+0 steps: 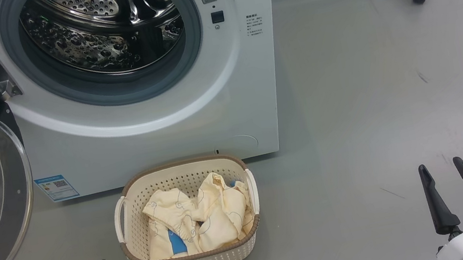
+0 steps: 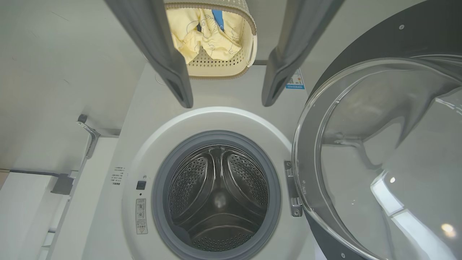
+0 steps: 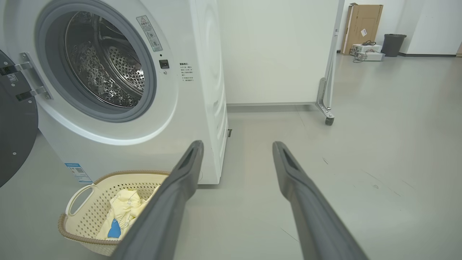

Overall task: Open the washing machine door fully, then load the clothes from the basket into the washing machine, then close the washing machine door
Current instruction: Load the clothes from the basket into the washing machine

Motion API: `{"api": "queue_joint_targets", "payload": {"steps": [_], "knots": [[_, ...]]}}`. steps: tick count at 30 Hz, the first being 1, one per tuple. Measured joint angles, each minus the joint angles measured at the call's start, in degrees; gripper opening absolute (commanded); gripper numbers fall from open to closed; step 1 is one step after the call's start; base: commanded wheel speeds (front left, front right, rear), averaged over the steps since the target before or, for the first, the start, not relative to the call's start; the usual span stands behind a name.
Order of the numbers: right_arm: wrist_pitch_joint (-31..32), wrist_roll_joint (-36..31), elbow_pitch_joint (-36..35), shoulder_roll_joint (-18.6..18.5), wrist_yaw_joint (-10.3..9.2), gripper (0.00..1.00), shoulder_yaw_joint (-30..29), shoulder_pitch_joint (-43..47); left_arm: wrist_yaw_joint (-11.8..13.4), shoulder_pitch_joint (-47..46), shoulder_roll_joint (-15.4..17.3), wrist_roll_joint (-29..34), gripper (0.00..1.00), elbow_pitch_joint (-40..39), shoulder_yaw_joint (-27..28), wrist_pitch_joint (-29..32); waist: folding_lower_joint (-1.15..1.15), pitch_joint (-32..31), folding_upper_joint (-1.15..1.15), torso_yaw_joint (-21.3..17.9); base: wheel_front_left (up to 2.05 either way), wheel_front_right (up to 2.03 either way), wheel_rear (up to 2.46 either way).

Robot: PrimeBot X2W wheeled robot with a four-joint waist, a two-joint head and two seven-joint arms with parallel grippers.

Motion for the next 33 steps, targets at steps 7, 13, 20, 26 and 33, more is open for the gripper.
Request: {"api": "queue_joint_targets", "payload": {"steps": [7,13,20,26,33], "knots": [[0.0,0.0,0.0,0.0,0.01,1.0,0.1,0.0,0.0,0.0,0.0,0.0,1.0,0.0,0.1,0.0,0.0,0.2,0.0,0.2,0.51,-0.51,0.0],[0.0,0.0,0.0,0.0,0.01,1.0,0.1,0.0,0.0,0.0,0.0,0.0,1.0,0.0,0.3,0.0,0.0,0.4,0.0,0.4,0.78,-0.78,0.0],[0.0,0.0,0.0,0.0,0.01,1.0,0.1,0.0,0.1,0.0,0.0,-0.6,1.0,0.1,0.4,0.0,0.0,0.7,0.0,0.5,1.06,-1.06,0.0],[0.0,0.2,0.1,0.3,0.02,1.0,0.1,0.0,0.7,-0.1,0.0,-1.5,1.0,-0.6,1.0,0.0,0.0,0.9,0.0,0.6,1.13,-1.13,0.0],[0.0,0.2,0.3,0.3,0.05,1.0,0.1,0.0,0.7,-0.1,0.0,-1.5,1.0,-0.6,1.1,0.0,0.0,1.3,0.0,0.5,0.86,-0.86,0.0]]}}
